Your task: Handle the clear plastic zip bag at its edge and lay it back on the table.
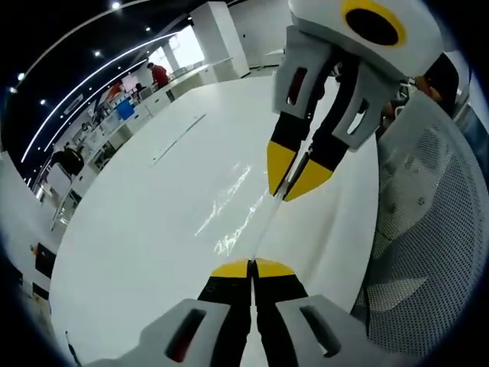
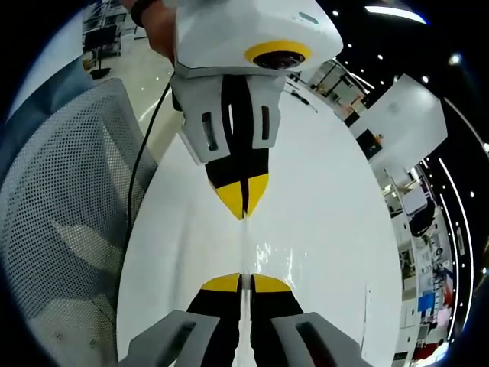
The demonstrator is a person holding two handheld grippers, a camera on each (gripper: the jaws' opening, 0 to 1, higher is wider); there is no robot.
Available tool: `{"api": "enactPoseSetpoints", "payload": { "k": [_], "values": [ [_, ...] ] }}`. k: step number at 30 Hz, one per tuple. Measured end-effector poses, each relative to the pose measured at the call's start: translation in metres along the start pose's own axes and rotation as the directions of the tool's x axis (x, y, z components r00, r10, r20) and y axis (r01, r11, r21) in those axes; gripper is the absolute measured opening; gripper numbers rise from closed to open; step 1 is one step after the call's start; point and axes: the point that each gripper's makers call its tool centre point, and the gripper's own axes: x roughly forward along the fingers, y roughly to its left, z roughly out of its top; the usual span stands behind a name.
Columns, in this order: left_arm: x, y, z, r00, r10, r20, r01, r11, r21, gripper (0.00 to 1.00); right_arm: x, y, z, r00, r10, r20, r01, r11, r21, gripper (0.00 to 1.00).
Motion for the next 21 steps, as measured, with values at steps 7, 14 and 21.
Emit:
{"api": "enactPoseSetpoints", "payload": {
  "k": [7,14,21],
  "values": [
    [0.002,0.003,-0.0002,1.0,0.007,0.002,-0.007,1.0,0.01,0.0,-0.0027,0.0015,-0.0016,1.0,-0.01,0.001,0.01,1.0,0.013,0.0],
    [0.0004,0.001,-0.0014,1.0,0.006,0.001,-0.006,1.0,0.017,0.0,-0.0049,0.0032,-0.0056,1.0,-0.013,-0.003,0.013,1.0,0.019,0.0],
    [0.0005,0.0002,-0.003,1.0,0.006,-0.004,-0.006,1.0,0.019,0.0,-0.0059,0.0051,-0.0092,1.0,-0.011,-0.006,0.011,1.0,0.024,0.0]
  ]
}}
